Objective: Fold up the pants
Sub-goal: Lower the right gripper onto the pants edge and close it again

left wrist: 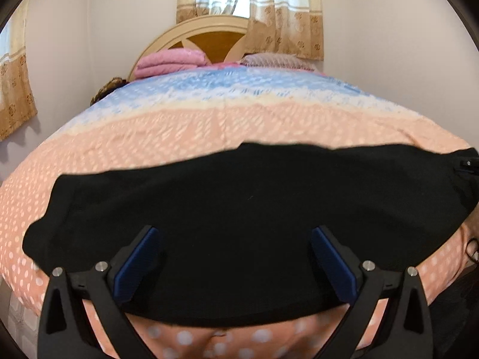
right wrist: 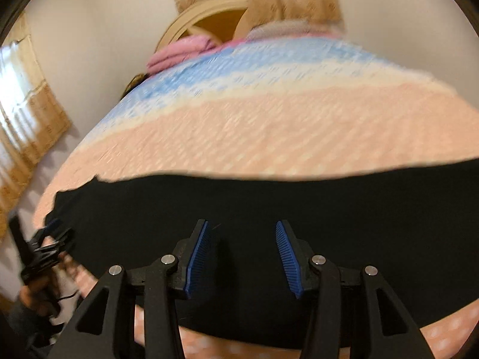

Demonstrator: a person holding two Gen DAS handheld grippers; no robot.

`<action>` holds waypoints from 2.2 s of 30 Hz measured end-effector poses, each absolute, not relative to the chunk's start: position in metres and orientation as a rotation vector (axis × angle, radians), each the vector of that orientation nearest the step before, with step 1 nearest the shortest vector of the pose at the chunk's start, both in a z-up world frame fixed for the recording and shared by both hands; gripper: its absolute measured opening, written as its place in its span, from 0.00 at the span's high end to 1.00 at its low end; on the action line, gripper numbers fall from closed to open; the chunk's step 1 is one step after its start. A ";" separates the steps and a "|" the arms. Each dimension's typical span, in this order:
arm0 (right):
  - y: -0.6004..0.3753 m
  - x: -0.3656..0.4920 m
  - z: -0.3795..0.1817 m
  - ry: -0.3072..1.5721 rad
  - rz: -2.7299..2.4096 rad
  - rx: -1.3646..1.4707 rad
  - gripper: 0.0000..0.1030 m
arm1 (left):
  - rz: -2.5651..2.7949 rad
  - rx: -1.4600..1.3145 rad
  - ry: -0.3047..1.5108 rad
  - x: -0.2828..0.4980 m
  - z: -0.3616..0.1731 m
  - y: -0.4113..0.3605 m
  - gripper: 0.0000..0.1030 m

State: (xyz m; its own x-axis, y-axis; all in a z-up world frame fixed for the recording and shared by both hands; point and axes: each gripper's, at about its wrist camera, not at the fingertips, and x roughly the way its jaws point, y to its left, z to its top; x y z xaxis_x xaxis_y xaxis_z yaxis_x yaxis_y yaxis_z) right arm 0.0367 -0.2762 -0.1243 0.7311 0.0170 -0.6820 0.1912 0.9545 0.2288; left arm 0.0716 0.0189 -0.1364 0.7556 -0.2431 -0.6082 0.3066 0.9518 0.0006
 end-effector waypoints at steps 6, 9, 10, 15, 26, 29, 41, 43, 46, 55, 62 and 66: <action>-0.324 0.039 -0.141 0.799 -0.177 0.355 0.48 | -0.320 0.165 0.699 0.079 -0.150 -0.013 0.00; -0.323 0.030 -0.125 0.753 -0.164 0.386 0.48 | -0.313 0.137 0.695 0.077 -0.149 -0.012 0.00; -0.323 0.027 -0.119 0.736 -0.170 0.379 0.48 | -0.310 0.141 0.694 0.077 -0.148 -0.011 0.00; -0.355 -0.017 -0.090 0.618 -0.263 0.390 0.48 | -0.289 0.150 0.664 0.073 -0.145 -0.009 0.00; -0.456 -0.103 -0.103 0.560 -0.421 0.614 0.48 | -0.344 0.140 0.610 0.064 -0.139 -0.019 0.00; -0.468 -0.102 -0.115 0.567 -0.385 0.671 0.50 | -0.344 0.141 0.648 0.068 -0.148 -0.023 0.00; -0.452 -0.091 -0.125 0.581 -0.350 0.572 0.64 | -0.352 0.124 0.657 0.068 -0.152 -0.023 0.00; -0.458 -0.096 -0.129 0.555 -0.328 0.616 0.64 | -0.353 0.124 0.663 0.068 -0.153 -0.022 0.00; -0.461 -0.097 -0.132 0.549 -0.308 0.617 0.64 | -0.351 0.127 0.673 0.069 -0.152 -0.023 0.00; -0.461 -0.099 -0.137 0.538 -0.319 0.634 0.80 | -0.359 0.106 0.687 0.070 -0.153 -0.021 0.00; -0.459 -0.102 -0.142 0.539 -0.296 0.636 0.86 | -0.361 0.104 0.688 0.071 -0.153 -0.021 0.00; -0.458 -0.102 -0.142 0.533 -0.293 0.641 0.86 | -0.367 0.105 0.692 0.072 -0.152 -0.020 0.00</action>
State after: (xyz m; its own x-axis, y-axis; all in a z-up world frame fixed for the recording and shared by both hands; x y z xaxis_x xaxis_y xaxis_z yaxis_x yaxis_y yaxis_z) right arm -0.1022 -0.4577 -0.1418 0.8267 -0.0961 -0.5543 0.4163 0.7673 0.4878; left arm 0.0722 -0.0202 -0.1522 0.7088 -0.2955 -0.6405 0.3643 0.9309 -0.0263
